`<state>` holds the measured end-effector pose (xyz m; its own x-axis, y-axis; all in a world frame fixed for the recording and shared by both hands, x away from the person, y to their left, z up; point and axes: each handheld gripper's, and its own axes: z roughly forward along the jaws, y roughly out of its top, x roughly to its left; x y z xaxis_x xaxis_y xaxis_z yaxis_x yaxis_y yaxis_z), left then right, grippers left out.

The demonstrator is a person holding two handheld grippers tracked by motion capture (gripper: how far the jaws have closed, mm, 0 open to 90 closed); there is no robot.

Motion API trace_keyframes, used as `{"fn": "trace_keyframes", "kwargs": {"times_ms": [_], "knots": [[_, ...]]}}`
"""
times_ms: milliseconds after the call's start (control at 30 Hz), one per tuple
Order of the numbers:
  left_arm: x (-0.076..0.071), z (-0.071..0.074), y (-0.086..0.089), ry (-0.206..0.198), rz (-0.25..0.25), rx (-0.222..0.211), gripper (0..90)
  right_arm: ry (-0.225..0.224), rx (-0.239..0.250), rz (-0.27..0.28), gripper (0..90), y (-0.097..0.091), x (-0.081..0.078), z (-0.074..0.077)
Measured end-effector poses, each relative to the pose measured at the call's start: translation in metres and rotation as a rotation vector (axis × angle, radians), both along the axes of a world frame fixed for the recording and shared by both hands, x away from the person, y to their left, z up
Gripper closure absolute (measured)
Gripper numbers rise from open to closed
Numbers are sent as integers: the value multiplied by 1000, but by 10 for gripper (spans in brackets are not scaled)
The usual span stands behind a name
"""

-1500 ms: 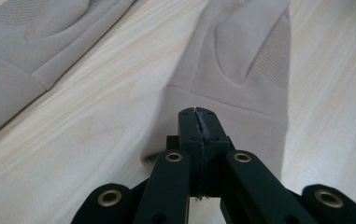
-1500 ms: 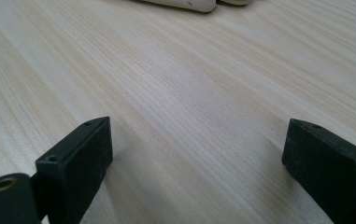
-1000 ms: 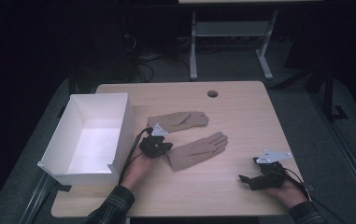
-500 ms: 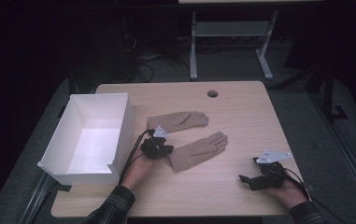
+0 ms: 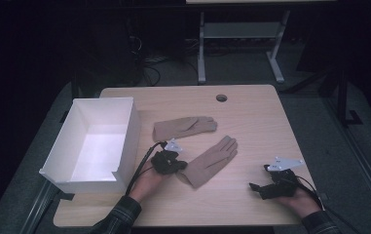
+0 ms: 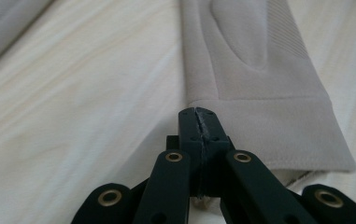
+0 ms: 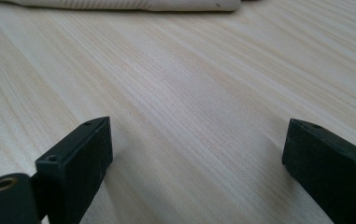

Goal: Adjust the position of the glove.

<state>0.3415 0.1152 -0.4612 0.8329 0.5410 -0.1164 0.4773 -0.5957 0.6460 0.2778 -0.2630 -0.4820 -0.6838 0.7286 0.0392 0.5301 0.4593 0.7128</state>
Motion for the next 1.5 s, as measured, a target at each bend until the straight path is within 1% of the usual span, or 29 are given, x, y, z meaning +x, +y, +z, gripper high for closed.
{"fn": "trace_keyframes", "kwargs": {"times_ms": [33, 133, 200, 233, 300, 400, 433, 500, 567, 633, 667, 700, 733, 767, 800, 900, 933, 1000, 1033, 1100, 1133, 1167, 1233, 1267, 1300, 1367, 1433, 1500], "knots": [[-2, 0, -2, 2, -2, -6, 896, 0, 0, 0, 79, 0, 0, 0], [-7, 1, -7, 2, -48, 15, 896, -1, 0, 0, 79, 0, 0, 0], [-12, 1, -13, 8, -62, 8, 896, 0, 0, 0, 79, 0, 0, 0], [-13, 1, -14, 10, -77, 16, 896, 0, 0, 0, 79, 0, 0, 0], [-17, 1, -20, 12, -102, 17, 896, 0, 0, 0, 79, 0, 0, 0], [-22, 0, -27, 23, -114, -1, 896, 0, 0, 0, 79, 0, 0, 0], [-23, 1, -29, 23, -130, 6, 896, -1, 0, 0, 79, 0, 0, 0], [-27, 0, -34, 30, -141, -6, 895, 0, 0, 0, 79, 0, 0, 0], [-29, 0, -38, 28, -168, 3, 895, 0, 0, 0, 79, 0, 0, 0], [-32, -1, -43, 29, -171, -7, 891, 0, 0, 0, 79, 0, 0, 0], [-33, 0, -44, 26, -185, 4, 891, 0, 0, 0, 79, 0, 0, 0], [-35, -1, -47, 29, -181, -7, 890, 0, 0, 0, 79, 0, 0, 0], [-36, -1, -48, 27, -193, -5, 890, 0, 0, 0, 79, 0, 0, 0], [-37, -1, -50, 32, -187, -15, 890, 0, 0, 0, 79, 0, 0, 0], [-38, -1, -51, 28, -190, -16, 889, 0, 0, 0, 79, 0, 0, 0], [-38, 2, -49, 22, -200, 1, 874, 0, 0, 0, 79, 0, 0, 0], [-39, 2, -48, 24, -187, -9, 866, 0, 0, 0, 79, 0, 0, 0], [-38, 4, -42, 15, -170, -11, 834, -1, -1, -1, 79, 0, 0, 0], [-38, 5, -38, 11, -170, 0, 820, 0, 0, -5, 79, 0, 0, 0], [-39, 6, -31, 8, -150, 2, 773, 2, 1, -7, 79, 0, -1, 0], [-39, 7, -26, -4, -145, 17, 733, 5, -2, -5, 80, 1, -1, 1], [-39, 7, -22, -10, -128, 13, 707, 10, -9, 1, 87, 1, -1, 1], [-39, 8, -15, -15, -111, 28, 629, 15, -10, 14, 138, 2, -1, 3], [-40, 8, -11, -24, -102, 33, 590, 13, -10, 29, 149, 1, -1, 4], [-40, 8, -8, -26, -90, 37, 551, 27, -10, 34, 158, 2, -1, 5], [-41, 8, 0, -39, -67, 46, 473, 34, -9, 44, 247, 3, -1, 7], [-43, 7, 6, -47, -36, 44, 414, 31, -3, 56, 286, 5, -1, 10], [-43, 6, 11, -58, -15, 53, 378, 27, 6, 64, 322, 7, -2, 13]]}}
